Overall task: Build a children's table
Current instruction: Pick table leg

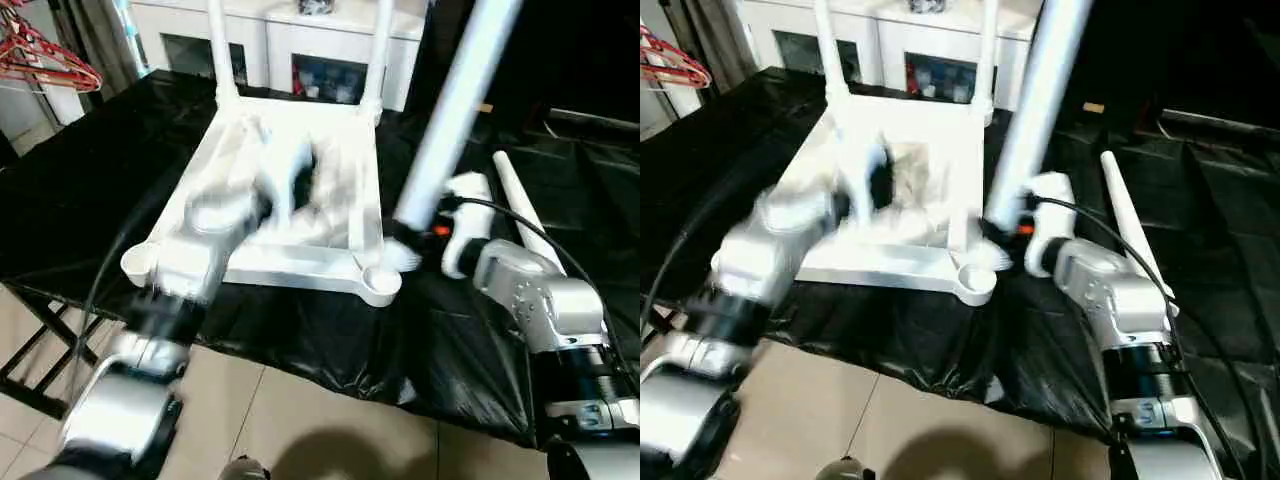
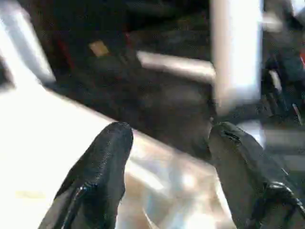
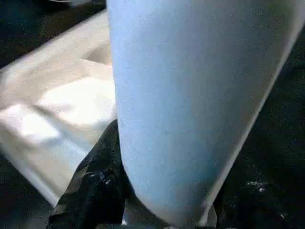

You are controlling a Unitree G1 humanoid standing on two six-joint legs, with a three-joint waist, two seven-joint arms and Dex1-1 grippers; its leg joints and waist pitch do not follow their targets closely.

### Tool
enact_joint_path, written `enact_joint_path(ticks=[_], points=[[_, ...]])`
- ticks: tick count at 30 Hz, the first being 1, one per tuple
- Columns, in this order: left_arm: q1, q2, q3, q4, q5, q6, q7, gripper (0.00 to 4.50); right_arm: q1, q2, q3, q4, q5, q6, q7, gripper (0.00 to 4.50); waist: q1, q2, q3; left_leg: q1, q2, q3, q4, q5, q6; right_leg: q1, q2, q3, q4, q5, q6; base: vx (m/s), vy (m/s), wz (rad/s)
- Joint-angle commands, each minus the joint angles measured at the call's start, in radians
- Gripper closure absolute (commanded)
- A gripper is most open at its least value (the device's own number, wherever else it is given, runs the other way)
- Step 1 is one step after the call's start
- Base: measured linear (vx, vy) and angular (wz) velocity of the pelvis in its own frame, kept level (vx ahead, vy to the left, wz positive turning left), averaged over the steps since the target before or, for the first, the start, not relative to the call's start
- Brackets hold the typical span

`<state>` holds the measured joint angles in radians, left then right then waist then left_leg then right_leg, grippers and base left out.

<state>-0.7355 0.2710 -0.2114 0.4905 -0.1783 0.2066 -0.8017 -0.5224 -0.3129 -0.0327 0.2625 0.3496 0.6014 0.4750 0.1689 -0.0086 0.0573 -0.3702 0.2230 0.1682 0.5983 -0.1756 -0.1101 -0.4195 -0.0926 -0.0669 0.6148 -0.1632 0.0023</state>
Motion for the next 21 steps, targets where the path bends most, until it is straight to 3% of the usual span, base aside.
enact_joint_path(ticks=[1, 4, 5, 6, 7, 9, 10, 12, 21], points=[[-0.007, 0.012, -0.06, 0.049, 0.02, -0.041, -0.134, 1.51, 0.016, -0.009, -0.017, -0.003, -0.023, -0.025, -0.027, 2.59, -0.005, 0.003, -0.088, 0.008, -0.01, 0.009, -0.066, -0.102, -0.041, 0.066, -0.034, 0.033, -0.045, -0.081, -0.159, 0.0, 0.0, 0.0], [-0.003, 0.017, -0.09, 0.088, 0.024, -0.057, -0.213, 1.51, 0.028, -0.011, -0.017, -0.008, -0.03, -0.027, -0.029, 2.59, -0.006, 0.0, -0.086, 0.005, -0.012, 0.011, -0.067, -0.117, -0.028, 0.07, -0.036, 0.033, -0.047, -0.067, -0.185, 0.0, 0.0, 0.0], [-0.014, 0.016, -0.12, 0.154, 0.056, -0.095, -0.245, 1.51, 0.035, -0.009, -0.014, -0.013, -0.037, -0.033, -0.033, 2.59, -0.006, 0.007, -0.085, 0.006, -0.011, 0.011, -0.067, -0.126, -0.029, 0.069, -0.036, 0.034, -0.046, -0.07, -0.189, 0.0, 0.0, 0.0], [-0.023, 0.014, -0.132, 0.197, 0.082, -0.125, -0.236, 1.51, 0.038, -0.01, -0.012, -0.016, -0.039, -0.034, -0.034, 2.59, -0.009, 0.003, -0.082, 0.007, -0.013, 0.013, -0.069, -0.147, -0.025, 0.068, -0.035, 0.034, -0.054, -0.1, -0.182, 0.0, 0.0, 0.0], [-0.034, 0.012, -0.142, 0.239, 0.107, -0.155, -0.227, 1.68, 0.04, -0.009, -0.01, -0.018, -0.041, -0.036, -0.036, 2.59, -0.008, 0.011, -0.083, 0.008, -0.012, 0.01, -0.069, -0.158, -0.027, 0.069, -0.037, 0.034, -0.055, -0.113, -0.179, 0.0, 0.0, 0.0], [-0.044, 0.01, -0.147, 0.276, 0.128, -0.178, -0.214, 1.85, 0.04, -0.009, -0.009, -0.019, -0.042, -0.038, -0.038, 2.59, -0.013, 0.005, -0.084, 0.008, -0.012, 0.009, -0.07, -0.167, -0.029, 0.073, -0.038, 0.034, -0.058, -0.135, -0.163, 0.0, 0.0, 0.0], [-0.066, 0.006, -0.148, 0.34, 0.154, -0.208, -0.194, 1.88, 0.042, -0.008, -0.01, -0.023, -0.042, -0.039, -0.04, 2.59, -0.015, 0.017, -0.082, 0.008, -0.012, 0.007, -0.071, -0.177, -0.032, 0.07, -0.039, 0.033, -0.06, -0.151, -0.165, 0.0, 0.0, 0.0], [-0.084, 0.007, -0.152, 0.389, 0.17, -0.23, -0.189, 1.99, 0.046, -0.008, -0.009, -0.028, -0.043, -0.039, -0.042, 2.59, -0.019, 0.012, -0.083, 0.011, -0.014, 0.008, -0.07, -0.195, -0.032, 0.071, -0.037, 0.033, -0.065, -0.174, -0.159, 0.0, 0.0, 0.0], [-0.142, 0.013, -0.136, 0.549, 0.203, -0.322, -0.214, 2.68, 0.067, -0.013, -0.006, -0.053, -0.049, -0.03, -0.027, 2.59, -0.021, 0.014, -0.084, 0.009, -0.01, 0.007, -0.069, -0.184, -0.019, 0.071, -0.039, 0.032, -0.058, -0.131, -0.202, 0.0, 0.0, 0.0]])
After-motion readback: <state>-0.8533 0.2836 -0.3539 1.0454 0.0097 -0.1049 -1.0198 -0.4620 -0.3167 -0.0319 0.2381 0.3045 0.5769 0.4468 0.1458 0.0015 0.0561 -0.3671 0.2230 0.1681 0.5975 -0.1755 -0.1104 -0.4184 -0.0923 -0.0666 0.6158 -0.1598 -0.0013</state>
